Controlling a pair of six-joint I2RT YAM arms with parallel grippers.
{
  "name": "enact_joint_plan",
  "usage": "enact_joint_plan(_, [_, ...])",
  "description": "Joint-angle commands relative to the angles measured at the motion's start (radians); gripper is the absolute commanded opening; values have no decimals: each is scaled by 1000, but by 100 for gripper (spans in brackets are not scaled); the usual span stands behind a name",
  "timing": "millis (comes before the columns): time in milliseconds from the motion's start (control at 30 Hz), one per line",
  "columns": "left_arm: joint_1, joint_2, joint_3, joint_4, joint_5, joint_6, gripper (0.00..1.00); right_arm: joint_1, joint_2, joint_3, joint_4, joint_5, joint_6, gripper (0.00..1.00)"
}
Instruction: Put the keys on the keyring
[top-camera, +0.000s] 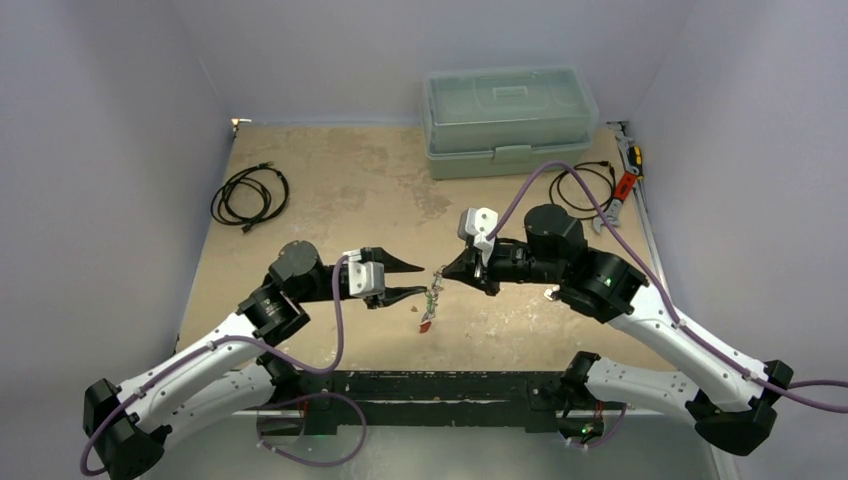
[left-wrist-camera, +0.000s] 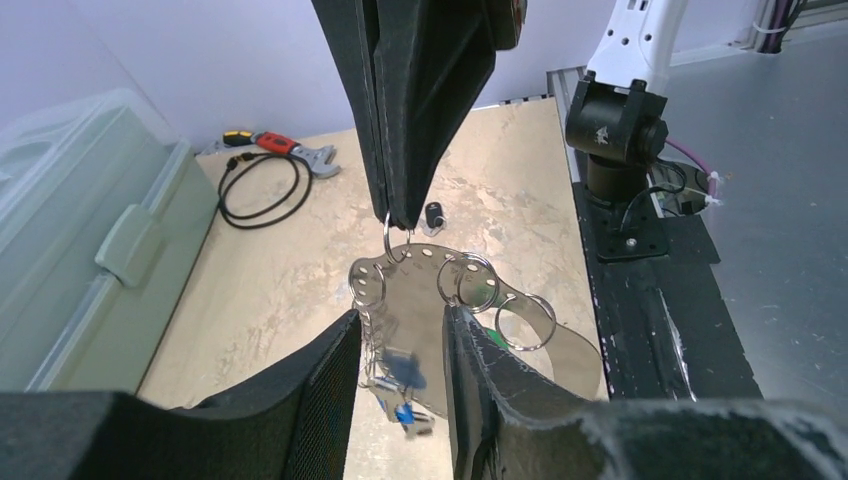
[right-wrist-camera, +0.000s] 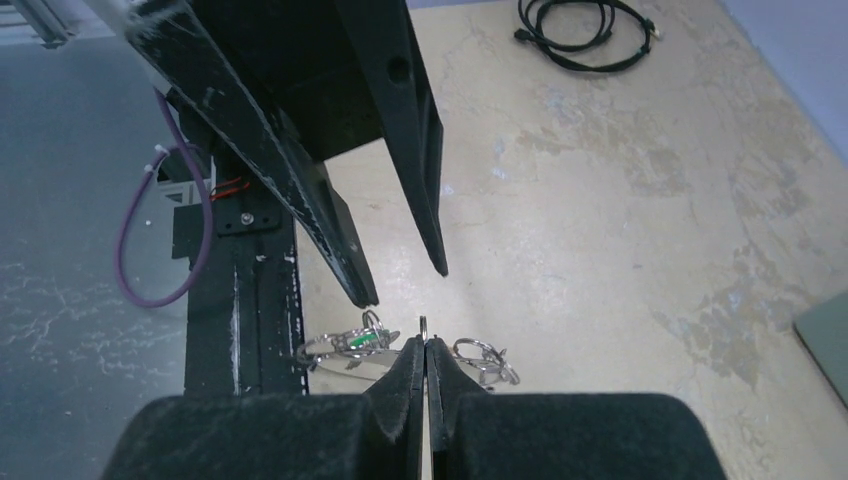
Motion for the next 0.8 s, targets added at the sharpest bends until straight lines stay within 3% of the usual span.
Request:
enact_joint_plan(0, [-3,28,43,36,49,-11,35,8,-21,14,80,-60,-67,0])
enact_joint_plan(367, [-4,59,70,40,64,-23,29,12,-2,26,67,-94,-107,0])
enact_joint_plan(433, [-4,57,83,6,54,0,29,13,4,35,57,-93,-115,0])
enact_joint_plan(567, [-4,60,113,-48,46,23,41,13,12,48,41,-91,-131,0])
enact_joint_plan(767, [-3,67,123,-70,22,48,35,15,17,49,46,-102,-136,0])
